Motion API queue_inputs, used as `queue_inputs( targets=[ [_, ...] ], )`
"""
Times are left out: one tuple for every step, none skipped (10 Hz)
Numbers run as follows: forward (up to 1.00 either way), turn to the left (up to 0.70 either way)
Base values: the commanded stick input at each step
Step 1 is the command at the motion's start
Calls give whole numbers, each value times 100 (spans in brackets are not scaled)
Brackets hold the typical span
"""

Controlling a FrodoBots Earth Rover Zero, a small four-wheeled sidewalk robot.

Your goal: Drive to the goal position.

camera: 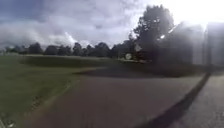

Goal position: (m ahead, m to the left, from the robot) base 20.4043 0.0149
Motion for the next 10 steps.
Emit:
queue_inputs(
  targets=[
    [70,0],
    [70,0],
    [70,0],
    [70,0],
    [70,0],
    [70,0],
    [70,0],
    [70,-24],
    [70,-25],
    [70,-4]
  ],
)
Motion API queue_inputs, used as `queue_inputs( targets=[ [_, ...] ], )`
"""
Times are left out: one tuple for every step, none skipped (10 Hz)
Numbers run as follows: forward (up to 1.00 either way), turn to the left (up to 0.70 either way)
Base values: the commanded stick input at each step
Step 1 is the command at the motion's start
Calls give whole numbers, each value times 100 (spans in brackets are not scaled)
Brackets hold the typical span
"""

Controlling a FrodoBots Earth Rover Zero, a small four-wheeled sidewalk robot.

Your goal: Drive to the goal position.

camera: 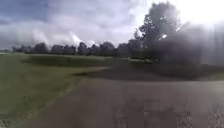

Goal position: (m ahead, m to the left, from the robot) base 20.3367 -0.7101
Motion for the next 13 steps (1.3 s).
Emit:
queue_inputs(
  targets=[
    [70,-2],
    [70,-1],
    [70,0],
    [70,0],
    [70,0],
    [70,0],
    [70,0],
    [70,0],
    [70,0],
    [70,0],
    [70,0],
    [70,0],
    [70,-10]
  ],
)
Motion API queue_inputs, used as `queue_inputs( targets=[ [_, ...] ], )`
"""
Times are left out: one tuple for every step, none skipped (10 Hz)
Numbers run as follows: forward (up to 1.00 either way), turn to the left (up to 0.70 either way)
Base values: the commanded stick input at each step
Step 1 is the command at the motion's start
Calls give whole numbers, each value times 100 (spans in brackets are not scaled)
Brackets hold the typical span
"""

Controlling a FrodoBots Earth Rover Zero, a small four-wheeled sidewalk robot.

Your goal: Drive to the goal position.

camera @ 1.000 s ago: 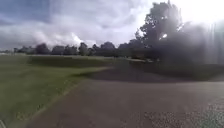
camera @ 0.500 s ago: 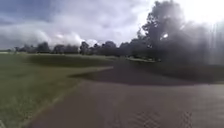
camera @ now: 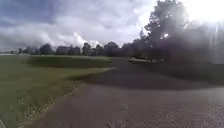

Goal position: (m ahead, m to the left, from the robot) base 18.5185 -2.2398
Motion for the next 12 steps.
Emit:
queue_inputs(
  targets=[
    [70,-19],
    [70,-20],
    [70,-11],
    [70,-2],
    [70,0],
    [70,0],
    [70,0],
    [70,0],
    [70,0],
    [70,0],
    [70,0],
    [70,0]
  ],
)
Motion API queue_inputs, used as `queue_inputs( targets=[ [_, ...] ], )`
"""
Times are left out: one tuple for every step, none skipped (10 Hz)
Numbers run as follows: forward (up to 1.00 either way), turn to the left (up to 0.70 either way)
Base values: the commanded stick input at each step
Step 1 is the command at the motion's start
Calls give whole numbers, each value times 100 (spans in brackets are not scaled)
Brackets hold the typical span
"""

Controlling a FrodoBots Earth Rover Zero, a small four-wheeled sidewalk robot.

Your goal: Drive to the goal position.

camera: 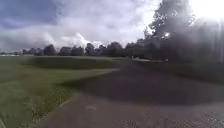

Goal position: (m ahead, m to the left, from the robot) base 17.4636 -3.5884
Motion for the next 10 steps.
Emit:
queue_inputs(
  targets=[
    [70,0],
    [70,0],
    [70,0],
    [70,0],
    [70,-3],
    [70,-9],
    [70,-27],
    [70,-27],
    [70,-27],
    [70,-26]
  ],
)
